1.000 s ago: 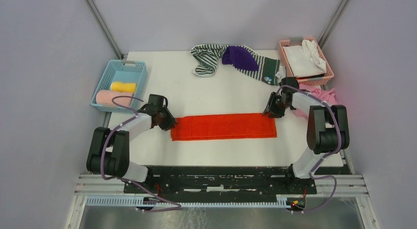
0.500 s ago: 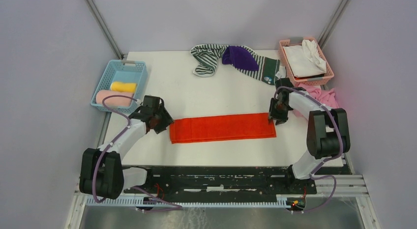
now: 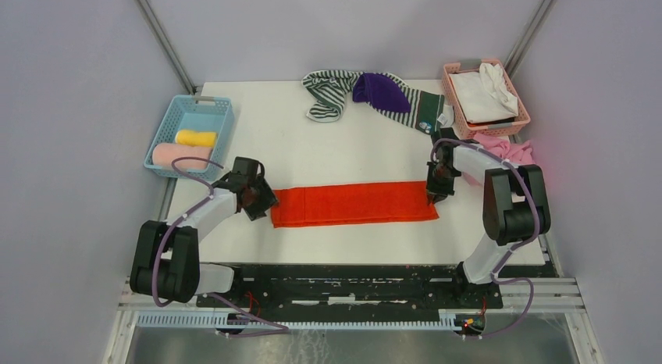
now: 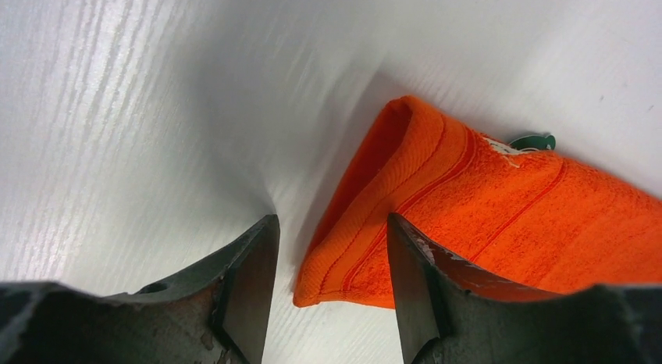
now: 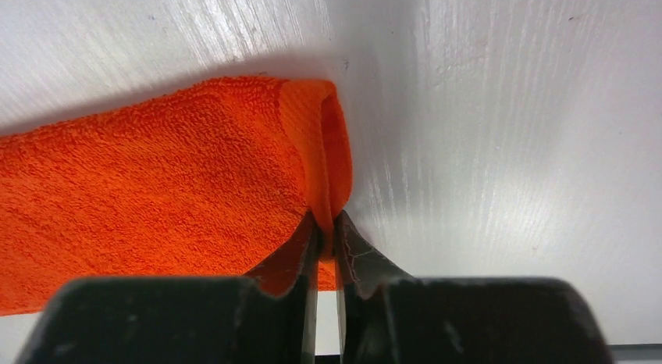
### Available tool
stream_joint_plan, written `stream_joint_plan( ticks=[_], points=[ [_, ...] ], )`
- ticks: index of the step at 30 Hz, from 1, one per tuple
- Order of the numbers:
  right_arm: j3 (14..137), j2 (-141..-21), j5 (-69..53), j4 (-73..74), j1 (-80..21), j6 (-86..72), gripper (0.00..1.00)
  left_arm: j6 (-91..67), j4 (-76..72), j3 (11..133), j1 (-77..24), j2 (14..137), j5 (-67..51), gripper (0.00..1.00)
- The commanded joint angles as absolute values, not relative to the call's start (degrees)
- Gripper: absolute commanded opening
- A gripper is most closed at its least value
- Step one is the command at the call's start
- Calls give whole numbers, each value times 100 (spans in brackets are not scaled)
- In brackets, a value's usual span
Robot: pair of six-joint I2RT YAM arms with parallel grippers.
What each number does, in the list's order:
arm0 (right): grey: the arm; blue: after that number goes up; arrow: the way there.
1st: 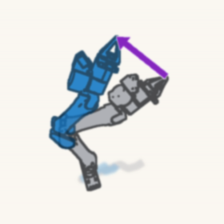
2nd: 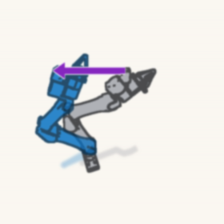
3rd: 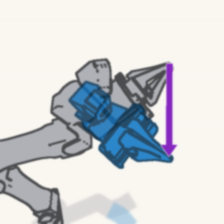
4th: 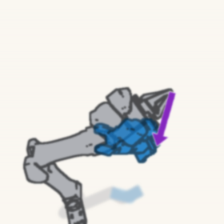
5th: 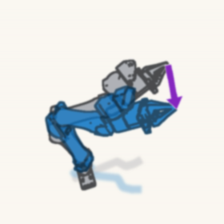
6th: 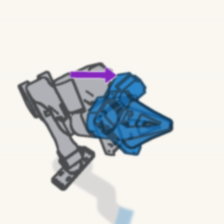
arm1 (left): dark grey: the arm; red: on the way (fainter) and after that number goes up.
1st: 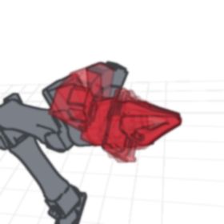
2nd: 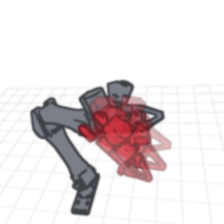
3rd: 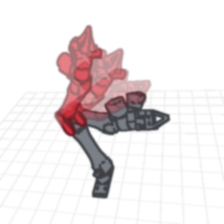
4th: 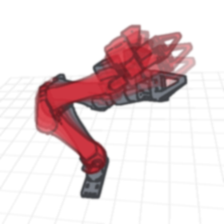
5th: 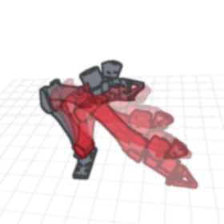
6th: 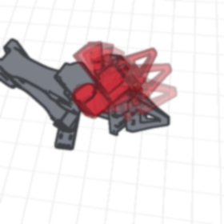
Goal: Roll the towels
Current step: Fold the towel at the center of the board.
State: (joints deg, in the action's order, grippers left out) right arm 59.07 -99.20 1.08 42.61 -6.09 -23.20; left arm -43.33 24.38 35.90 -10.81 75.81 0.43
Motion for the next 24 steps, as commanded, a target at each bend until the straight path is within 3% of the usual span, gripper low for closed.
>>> stream_joint_plan(
  ticks=[1, 3, 10, 14, 24],
  points=[
    [5836, -10199, 959, 4494, -602, -2362, 9, -4107, 2218, 3548, -1154, 7730, -95, 60],
    [5985, -9994, 1488, 4648, -598, -2432, 1, -4111, 2162, 3576, -1188, 7782, -224, 60],
    [7029, -9450, 3447, 5613, -674, -2462, 0, -4341, 1865, 3636, -1331, 7771, -893, 60],
    [7764, -9404, 3820, 6049, -1180, -2300, 0, -4386, 1804, 3740, -1469, 7667, -1123, 60],
    [8199, -9363, 649, 5641, -2595, -2559, 0, -4812, 866, 3725, -2005, 8122, -1831, 60]
  ],
)
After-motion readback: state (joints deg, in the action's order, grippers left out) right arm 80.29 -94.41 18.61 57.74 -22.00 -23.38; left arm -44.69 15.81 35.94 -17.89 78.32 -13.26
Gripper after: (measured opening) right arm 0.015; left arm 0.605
